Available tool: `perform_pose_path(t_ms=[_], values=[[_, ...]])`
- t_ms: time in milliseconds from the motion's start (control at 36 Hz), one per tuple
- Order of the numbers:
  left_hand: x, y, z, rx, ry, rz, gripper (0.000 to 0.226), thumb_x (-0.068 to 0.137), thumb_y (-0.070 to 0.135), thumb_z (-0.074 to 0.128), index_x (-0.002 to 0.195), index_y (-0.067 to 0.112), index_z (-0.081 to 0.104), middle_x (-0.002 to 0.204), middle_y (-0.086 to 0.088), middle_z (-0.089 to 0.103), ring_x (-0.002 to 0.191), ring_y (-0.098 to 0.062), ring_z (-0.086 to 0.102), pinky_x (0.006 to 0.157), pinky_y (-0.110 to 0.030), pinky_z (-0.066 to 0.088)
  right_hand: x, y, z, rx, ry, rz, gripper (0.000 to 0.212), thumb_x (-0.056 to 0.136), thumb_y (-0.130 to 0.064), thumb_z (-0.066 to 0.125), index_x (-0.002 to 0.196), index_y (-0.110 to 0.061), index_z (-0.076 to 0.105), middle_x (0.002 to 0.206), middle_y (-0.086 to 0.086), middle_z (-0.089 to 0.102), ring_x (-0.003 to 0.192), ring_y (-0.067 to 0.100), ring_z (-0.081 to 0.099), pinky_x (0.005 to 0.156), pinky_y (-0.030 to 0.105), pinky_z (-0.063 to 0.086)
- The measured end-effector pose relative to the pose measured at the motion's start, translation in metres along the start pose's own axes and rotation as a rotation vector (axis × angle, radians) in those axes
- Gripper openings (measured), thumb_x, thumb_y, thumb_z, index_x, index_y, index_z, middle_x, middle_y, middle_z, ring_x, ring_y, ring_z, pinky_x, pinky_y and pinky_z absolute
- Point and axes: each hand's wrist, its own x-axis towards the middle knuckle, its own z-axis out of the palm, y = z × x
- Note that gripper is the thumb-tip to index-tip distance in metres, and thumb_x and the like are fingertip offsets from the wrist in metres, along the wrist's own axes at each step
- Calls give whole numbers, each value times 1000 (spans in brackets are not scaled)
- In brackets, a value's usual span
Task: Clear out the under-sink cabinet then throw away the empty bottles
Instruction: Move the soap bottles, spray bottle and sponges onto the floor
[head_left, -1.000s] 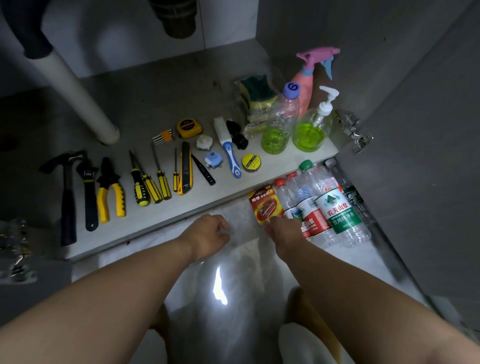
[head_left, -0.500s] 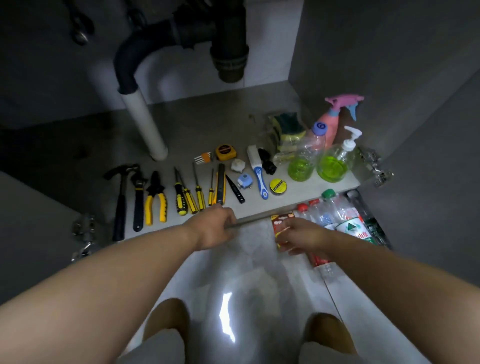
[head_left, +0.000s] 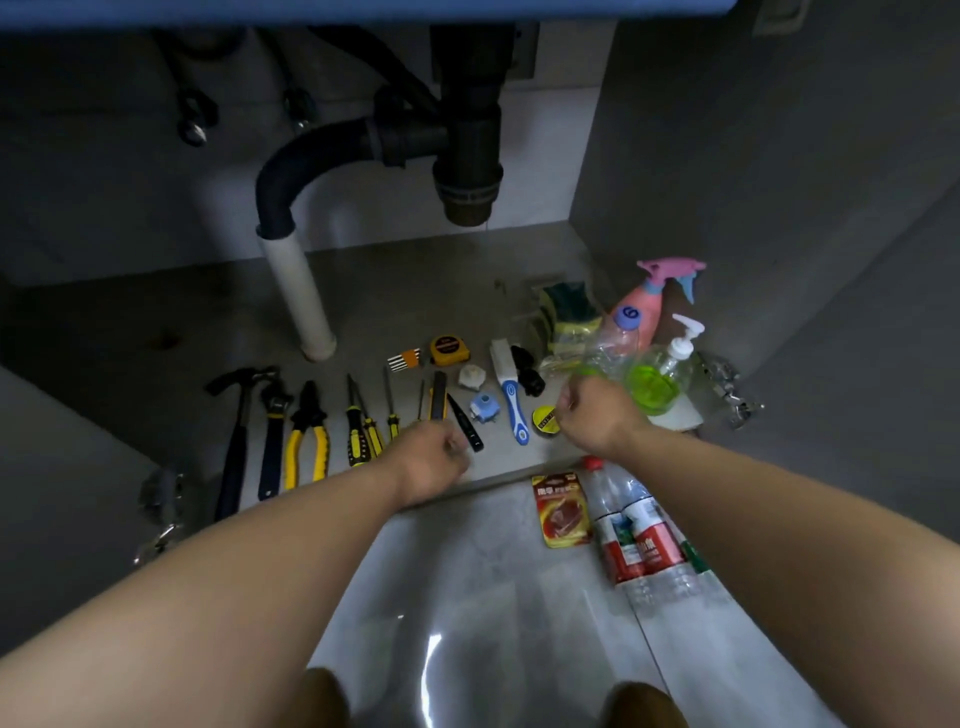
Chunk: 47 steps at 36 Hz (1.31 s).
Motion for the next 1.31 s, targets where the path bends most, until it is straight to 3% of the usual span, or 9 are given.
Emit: perform_pose_path(t_ms=[111, 222, 306, 500, 861, 1000, 1139, 1222, 1306], values=[[12, 11, 17, 18, 20, 48, 10, 93, 18, 63, 103, 19, 65, 114, -2, 65, 104, -18, 62, 92, -26, 49, 7, 13, -3, 100, 185, 171, 13, 89, -22, 56, 94, -11, 62, 107, 17, 66, 98, 35, 62, 76, 29, 43], [23, 27, 31, -44, 58, 66, 18, 94, 14, 60, 110, 14, 69, 119, -6, 64, 106, -21, 63, 98, -35, 52, 17, 31, -19, 214, 515, 362, 56, 88, -23, 62, 137, -6, 41, 135, 19, 44, 112, 43, 57, 87, 41, 47], [30, 36, 47, -85, 83, 77, 16, 94, 14, 60, 107, 18, 68, 119, -5, 61, 105, -22, 62, 97, -35, 52, 29, 54, -36, 225, 680, 393, 55, 89, -24, 61, 134, -6, 34, 135, 20, 34, 103, 47, 59, 80, 41, 44], [38, 50, 73, -101, 44, 171, 16, 96, 12, 60, 110, 15, 66, 119, -10, 58, 105, -23, 63, 98, -37, 51, 66, 88, -70, 107, 440, 246, 54, 93, -26, 60, 144, -21, 43, 142, 16, 46, 119, 41, 57, 98, 39, 46], [36, 102, 73, -197, 21, 268, 64, 82, 28, 81, 135, 28, 46, 121, -4, 51, 103, -19, 56, 92, -32, 50, -3, 80, -50, 101, 663, 71, 5, 89, -16, 57, 93, -13, 56, 103, 15, 62, 91, 38, 59, 69, 31, 36], [25, 118, 71, -212, -49, 323, 113, 67, 47, 90, 156, 38, 21, 154, -1, 37, 139, -18, 42, 115, -36, 39, -29, 59, -57, 364, 568, -59, 7, 86, -19, 61, 83, -23, 67, 75, -5, 68, 73, 23, 65, 66, 33, 51], [20, 109, 58, -149, -122, 289, 93, 68, 50, 89, 146, 28, 43, 134, 0, 57, 120, -16, 55, 100, -28, 47, -27, 43, -50, 601, 309, -62, 14, 88, -17, 64, 75, -17, 70, 65, 10, 67, 61, 30, 66, 66, 44, 57], [14, 88, 46, -102, -186, 246, 87, 66, 51, 90, 140, 32, 48, 124, 5, 59, 112, -15, 58, 99, -32, 51, -8, 42, -44, 595, 400, -35, 8, 89, -19, 63, 92, -15, 69, 85, 13, 68, 71, 29, 66, 74, 47, 56], [6, 62, 36, -153, -234, 182, 78, 66, 46, 92, 132, 33, 53, 118, 8, 61, 107, -12, 61, 91, -25, 53, 21, 43, -45, 338, 501, -16, 54, 88, -23, 66, 137, -21, 45, 136, 14, 46, 98, 26, 58, 92, 32, 48]])
